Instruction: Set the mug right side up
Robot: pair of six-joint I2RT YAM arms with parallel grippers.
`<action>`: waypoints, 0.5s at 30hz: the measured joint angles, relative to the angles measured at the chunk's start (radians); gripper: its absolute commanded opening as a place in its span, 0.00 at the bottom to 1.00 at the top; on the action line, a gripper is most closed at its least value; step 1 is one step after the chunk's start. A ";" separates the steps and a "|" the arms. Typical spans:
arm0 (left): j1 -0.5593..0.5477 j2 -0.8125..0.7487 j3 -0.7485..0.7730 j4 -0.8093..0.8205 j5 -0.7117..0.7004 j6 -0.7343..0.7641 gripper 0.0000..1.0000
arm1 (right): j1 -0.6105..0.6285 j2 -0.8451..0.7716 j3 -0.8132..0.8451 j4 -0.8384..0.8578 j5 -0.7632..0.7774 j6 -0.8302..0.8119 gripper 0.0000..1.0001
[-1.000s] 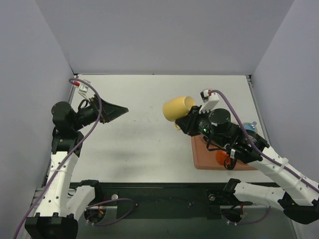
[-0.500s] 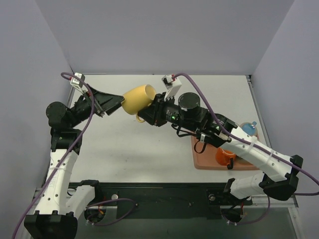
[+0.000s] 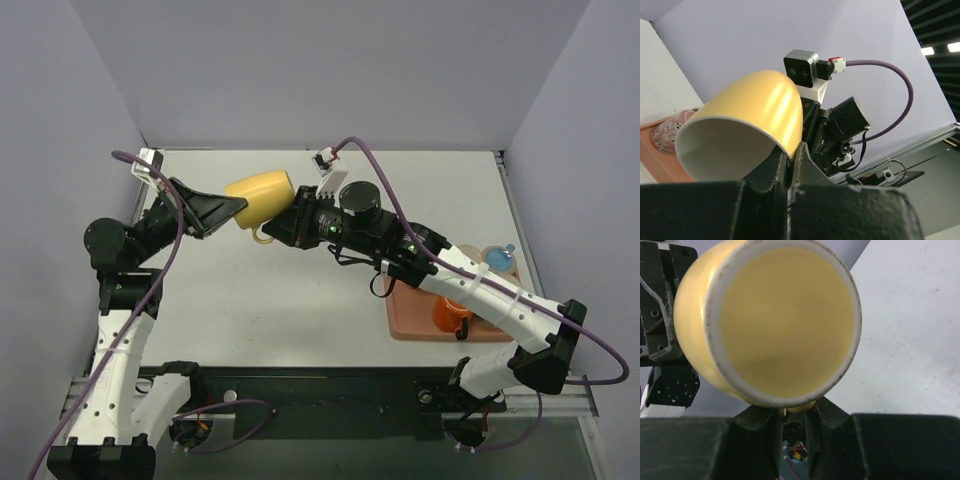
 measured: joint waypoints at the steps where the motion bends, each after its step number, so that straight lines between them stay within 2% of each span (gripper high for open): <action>1: 0.000 -0.006 0.000 -0.005 -0.003 0.012 0.00 | -0.005 0.000 -0.011 0.014 -0.006 0.011 0.05; 2: 0.000 -0.011 0.002 -0.026 -0.006 0.032 0.00 | -0.010 0.000 -0.028 0.031 -0.008 0.023 0.12; 3: 0.000 -0.012 0.002 -0.047 -0.010 0.048 0.00 | -0.014 -0.001 -0.045 0.045 -0.010 0.031 0.29; 5: -0.002 -0.011 0.001 -0.119 -0.022 0.087 0.00 | -0.022 -0.001 -0.083 0.067 -0.005 0.037 0.45; 10: 0.008 0.017 -0.023 -0.414 -0.102 0.246 0.00 | -0.048 -0.003 -0.148 0.027 0.061 0.005 0.54; 15: 0.013 0.039 -0.013 -0.740 -0.315 0.562 0.00 | -0.060 -0.008 -0.209 -0.059 0.168 -0.014 0.54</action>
